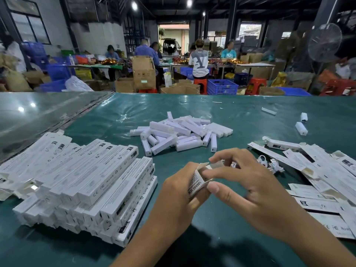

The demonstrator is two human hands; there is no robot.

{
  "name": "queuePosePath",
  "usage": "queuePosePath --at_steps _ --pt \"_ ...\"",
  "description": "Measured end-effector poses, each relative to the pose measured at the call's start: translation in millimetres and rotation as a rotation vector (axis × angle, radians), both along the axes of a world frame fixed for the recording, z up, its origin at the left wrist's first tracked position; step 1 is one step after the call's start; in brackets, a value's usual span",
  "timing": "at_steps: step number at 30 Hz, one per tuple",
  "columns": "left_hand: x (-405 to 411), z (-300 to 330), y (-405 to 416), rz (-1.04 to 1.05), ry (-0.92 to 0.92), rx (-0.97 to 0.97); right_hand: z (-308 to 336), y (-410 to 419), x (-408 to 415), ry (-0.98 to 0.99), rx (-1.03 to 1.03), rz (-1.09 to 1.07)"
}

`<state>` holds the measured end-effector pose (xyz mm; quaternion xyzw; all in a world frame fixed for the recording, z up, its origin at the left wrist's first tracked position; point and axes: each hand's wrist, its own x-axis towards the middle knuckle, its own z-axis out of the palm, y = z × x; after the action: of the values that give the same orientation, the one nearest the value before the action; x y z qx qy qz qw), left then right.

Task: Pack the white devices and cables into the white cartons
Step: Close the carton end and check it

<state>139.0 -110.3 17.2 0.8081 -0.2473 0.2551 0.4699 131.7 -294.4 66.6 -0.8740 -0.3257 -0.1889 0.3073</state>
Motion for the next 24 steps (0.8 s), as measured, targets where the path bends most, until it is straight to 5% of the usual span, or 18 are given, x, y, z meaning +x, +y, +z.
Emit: queuePosePath --at_steps 3,10,16,24 --pt "2.7 -1.3 0.5 0.021 -0.006 -0.037 -2.5 2.3 -1.0 -0.082 -0.13 0.022" --pt "0.2 -4.2 -5.8 -0.025 0.103 -0.281 -10.5 5.7 -3.1 -0.323 0.082 0.008" --pt "-3.0 -16.0 -11.1 -0.125 0.139 -0.359 -21.1 11.2 1.9 -0.324 0.042 -0.014" --pt "-2.0 -19.4 -12.1 -0.025 -0.106 -0.279 -22.6 9.0 0.2 -0.092 0.316 0.057"
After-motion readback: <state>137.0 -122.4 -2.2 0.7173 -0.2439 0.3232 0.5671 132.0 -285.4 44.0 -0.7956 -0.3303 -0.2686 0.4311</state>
